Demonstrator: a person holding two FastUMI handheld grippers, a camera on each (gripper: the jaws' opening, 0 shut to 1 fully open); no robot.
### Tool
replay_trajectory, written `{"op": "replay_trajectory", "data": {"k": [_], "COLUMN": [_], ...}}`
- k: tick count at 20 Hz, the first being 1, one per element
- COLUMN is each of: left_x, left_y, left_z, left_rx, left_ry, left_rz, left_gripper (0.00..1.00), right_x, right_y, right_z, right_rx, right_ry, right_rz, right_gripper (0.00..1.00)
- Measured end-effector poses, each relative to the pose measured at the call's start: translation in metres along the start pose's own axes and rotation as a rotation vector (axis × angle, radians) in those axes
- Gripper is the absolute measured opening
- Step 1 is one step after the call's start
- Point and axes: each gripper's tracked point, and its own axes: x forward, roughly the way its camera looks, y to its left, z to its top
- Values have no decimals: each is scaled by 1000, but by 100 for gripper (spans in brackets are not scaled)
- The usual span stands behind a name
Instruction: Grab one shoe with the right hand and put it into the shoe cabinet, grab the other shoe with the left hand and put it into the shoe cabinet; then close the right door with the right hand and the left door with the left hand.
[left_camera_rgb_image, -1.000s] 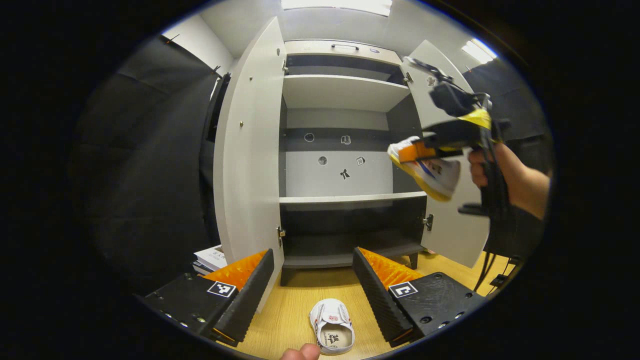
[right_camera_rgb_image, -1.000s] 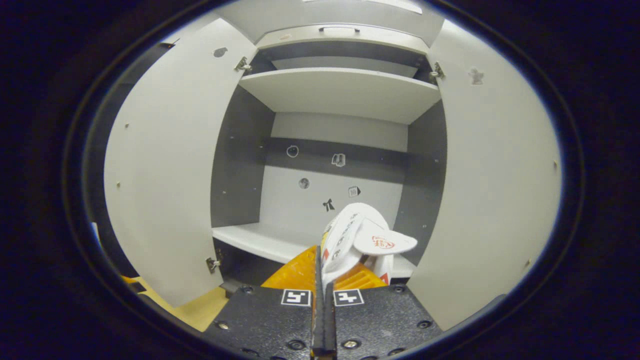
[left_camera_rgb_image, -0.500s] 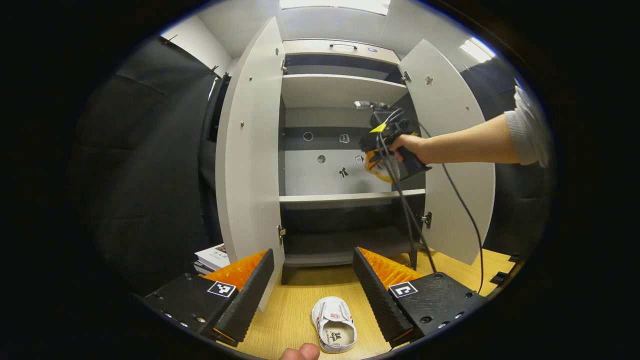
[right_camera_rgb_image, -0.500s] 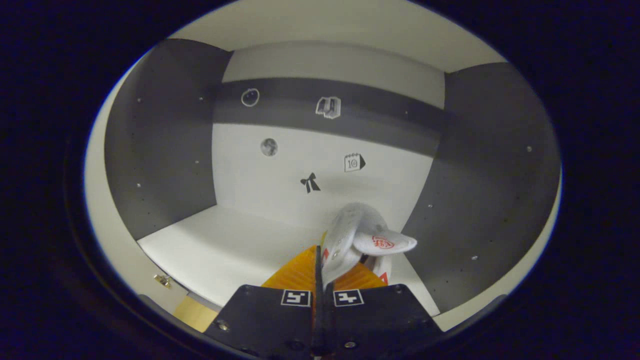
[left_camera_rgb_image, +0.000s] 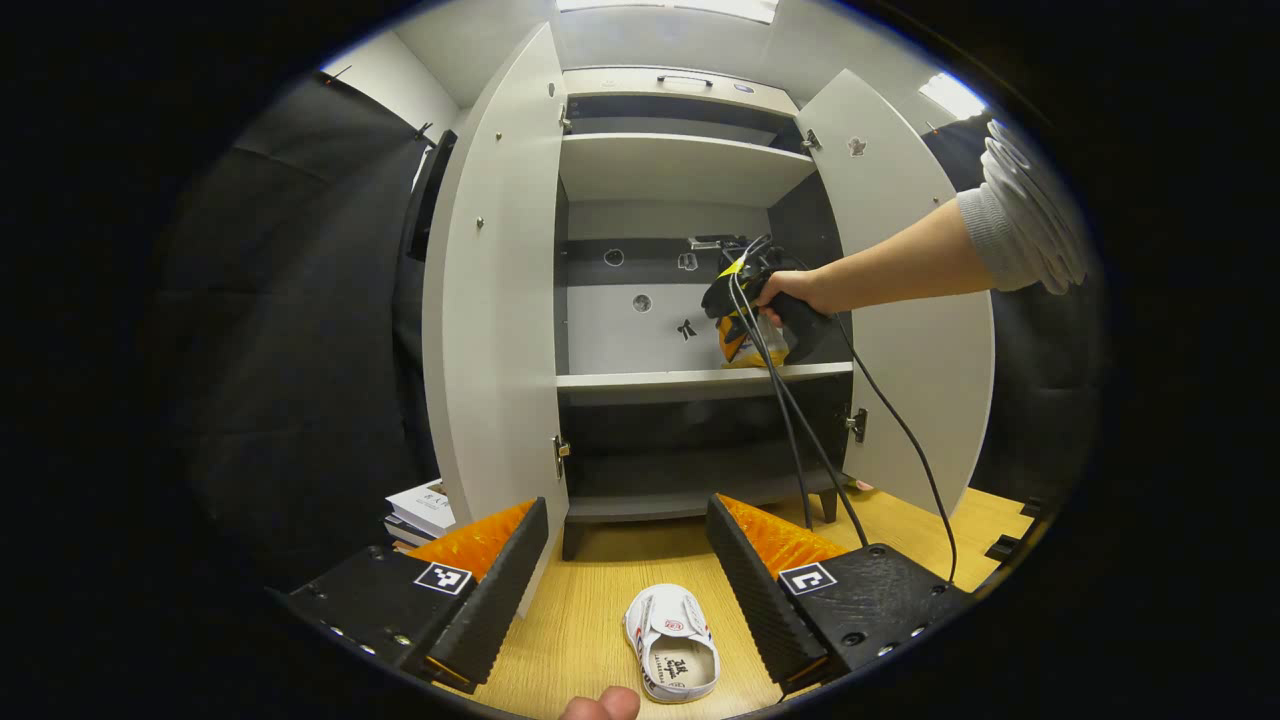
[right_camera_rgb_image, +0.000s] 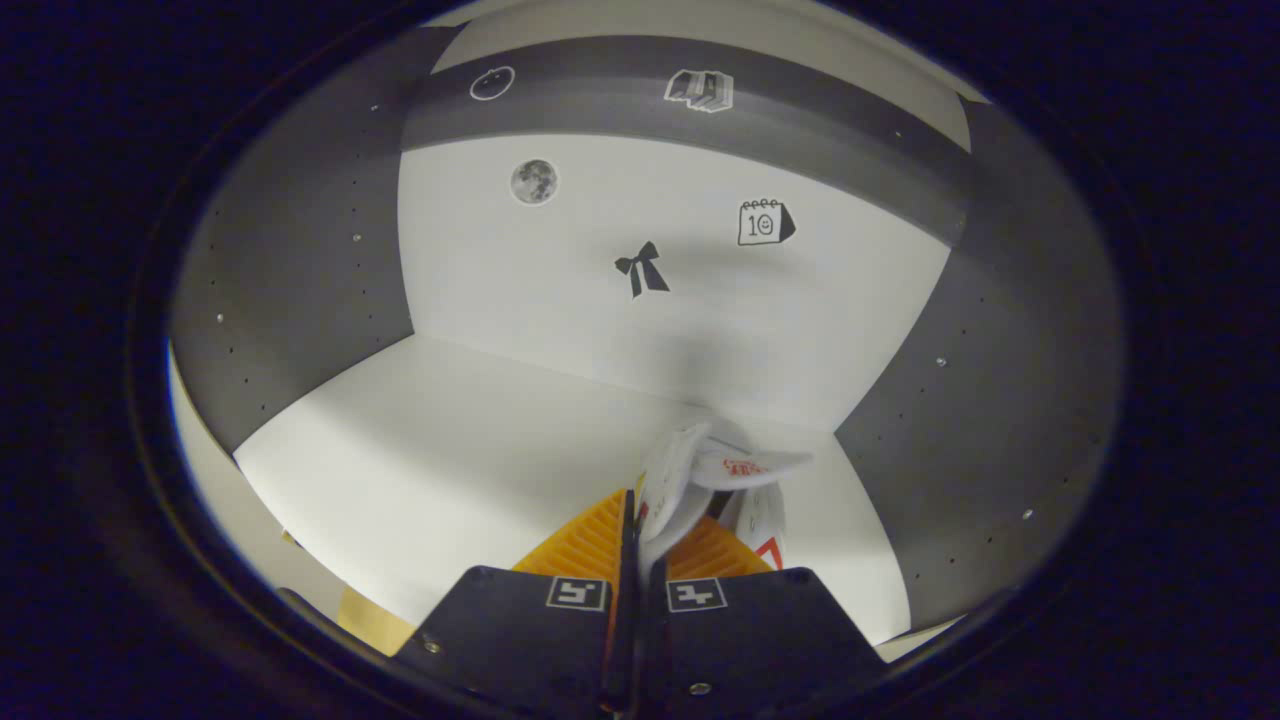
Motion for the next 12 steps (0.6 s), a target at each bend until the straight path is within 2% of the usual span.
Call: {"op": "replay_trajectory", "data": {"k": [1,2,3,5,6,9,10,11,12], "left_x": [0,-1,-3,-3,-3,-3,-3,-3,-4], "left_y": [1,2,2,4,4,1,0,-1,-2], "left_z": [-1,-1,1,2,2,5,7,8,10], "left_rx": [3,5,8,9,9,8,9,9,12], "left_ry": [1,-1,-6,-14,-15,-25,-30,-36,-43], "left_rz": [2,3,4,9,10,7,6,4,3], "left_gripper": [96,96,96,96,96,96,96,96,96], "right_x": [-1,-2,-7,-24,-35,-85,-107,-130,-151], "right_y": [1,-1,2,3,2,-4,-5,-3,-2], "right_z": [1,1,2,8,12,31,38,42,45], "right_rx": [3,1,-1,-14,-19,-45,-54,-51,-46], "right_ry": [-1,2,1,-19,-45,-164,-212,-259,-304], "right_rz": [-9,-27,-33,-26,-29,-29,-20,-7,9], "right_gripper": [10,24,19,30,39,39,35,45,49]}}
